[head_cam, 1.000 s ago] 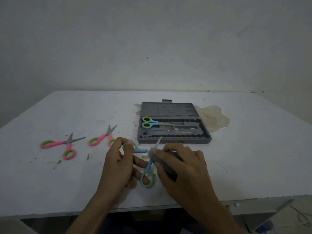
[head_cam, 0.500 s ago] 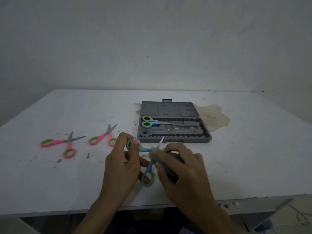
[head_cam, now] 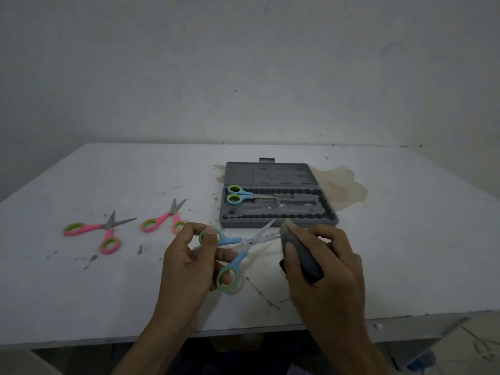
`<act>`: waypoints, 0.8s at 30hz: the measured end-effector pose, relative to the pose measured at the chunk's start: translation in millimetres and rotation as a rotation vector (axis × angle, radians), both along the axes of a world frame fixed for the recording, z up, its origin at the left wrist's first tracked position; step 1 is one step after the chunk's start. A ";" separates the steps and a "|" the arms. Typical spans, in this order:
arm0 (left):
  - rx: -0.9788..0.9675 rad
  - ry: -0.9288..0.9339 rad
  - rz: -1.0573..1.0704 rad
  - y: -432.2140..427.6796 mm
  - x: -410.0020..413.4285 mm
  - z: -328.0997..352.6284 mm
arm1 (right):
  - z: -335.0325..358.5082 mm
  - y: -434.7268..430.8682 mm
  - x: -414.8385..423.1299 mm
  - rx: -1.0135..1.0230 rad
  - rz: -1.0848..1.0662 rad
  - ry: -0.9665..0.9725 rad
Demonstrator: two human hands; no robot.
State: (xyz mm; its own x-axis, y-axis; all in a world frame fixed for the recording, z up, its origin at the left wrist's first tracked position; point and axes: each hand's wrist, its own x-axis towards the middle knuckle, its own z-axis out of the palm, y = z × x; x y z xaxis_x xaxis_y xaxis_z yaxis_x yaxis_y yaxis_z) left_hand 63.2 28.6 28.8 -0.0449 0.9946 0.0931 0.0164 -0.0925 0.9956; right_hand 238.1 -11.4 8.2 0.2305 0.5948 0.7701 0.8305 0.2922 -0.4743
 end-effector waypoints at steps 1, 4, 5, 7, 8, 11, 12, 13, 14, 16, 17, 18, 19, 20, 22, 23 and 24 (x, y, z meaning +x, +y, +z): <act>0.000 -0.002 0.007 0.3 -0.2 0.0 | 2.0 -1.7 -2.3 0.015 0.003 -0.002; 0.000 -0.017 0.021 0.5 -0.5 1.2 | 4.6 -4.7 -7.9 0.056 -0.051 0.010; -0.002 -0.023 0.022 0.5 -0.4 1.2 | 5.4 -5.4 -8.6 0.073 -0.078 0.038; -0.008 -0.033 0.024 0.4 -0.3 0.6 | 7.1 -7.3 -8.1 0.102 -0.120 0.086; -0.009 -0.034 0.026 0.3 -0.2 -0.1 | 8.4 -8.3 -7.8 0.110 -0.118 0.091; 0.010 -0.020 0.014 -0.7 1.6 -1.4 | 11.6 -9.1 -10.4 0.062 -0.034 -0.013; 0.024 -0.004 0.006 -1.3 2.8 -1.4 | 11.1 -7.4 -13.2 0.016 0.001 -0.068; 0.041 0.015 0.002 -1.8 3.9 -1.3 | 9.9 -4.7 -16.3 -0.035 0.034 -0.124; 0.061 0.032 0.001 -2.4 4.5 -1.0 | 7.8 -2.2 -19.6 -0.080 0.063 -0.180; 0.102 0.055 0.011 -3.0 4.0 -0.5 | 3.2 2.0 -24.1 -0.126 0.115 -0.291; 0.115 0.065 0.019 -2.8 2.6 -1.0 | 2.1 3.0 -24.8 -0.131 0.139 -0.334; 0.122 0.074 0.026 -2.4 0.9 -2.0 | 1.2 3.9 -24.5 -0.131 0.156 -0.357; 0.127 0.080 0.030 -2.3 -0.8 -3.3 | 1.1 4.4 -23.8 -0.129 0.163 -0.362; 0.132 0.085 0.030 -2.3 -2.0 -4.9 | 0.7 5.0 -22.5 -0.129 0.157 -0.353; 0.146 0.088 0.019 -3.0 -3.3 -7.9 | -1.2 7.5 -18.7 -0.133 0.102 -0.291; 0.154 0.083 0.006 -3.5 -3.3 -8.7 | -2.3 9.2 -15.9 -0.135 0.056 -0.238; 0.162 0.082 -0.010 -3.7 -3.5 -9.7 | -4.2 10.7 -12.0 -0.134 0.010 -0.174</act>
State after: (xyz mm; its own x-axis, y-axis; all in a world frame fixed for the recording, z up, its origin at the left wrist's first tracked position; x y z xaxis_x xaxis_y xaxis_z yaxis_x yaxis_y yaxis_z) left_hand 59.7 24.9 19.2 -0.0208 0.9667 0.2550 0.0948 -0.2520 0.9631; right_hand 226.1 -0.8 4.0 0.0944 0.6960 0.7118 0.9005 0.2452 -0.3591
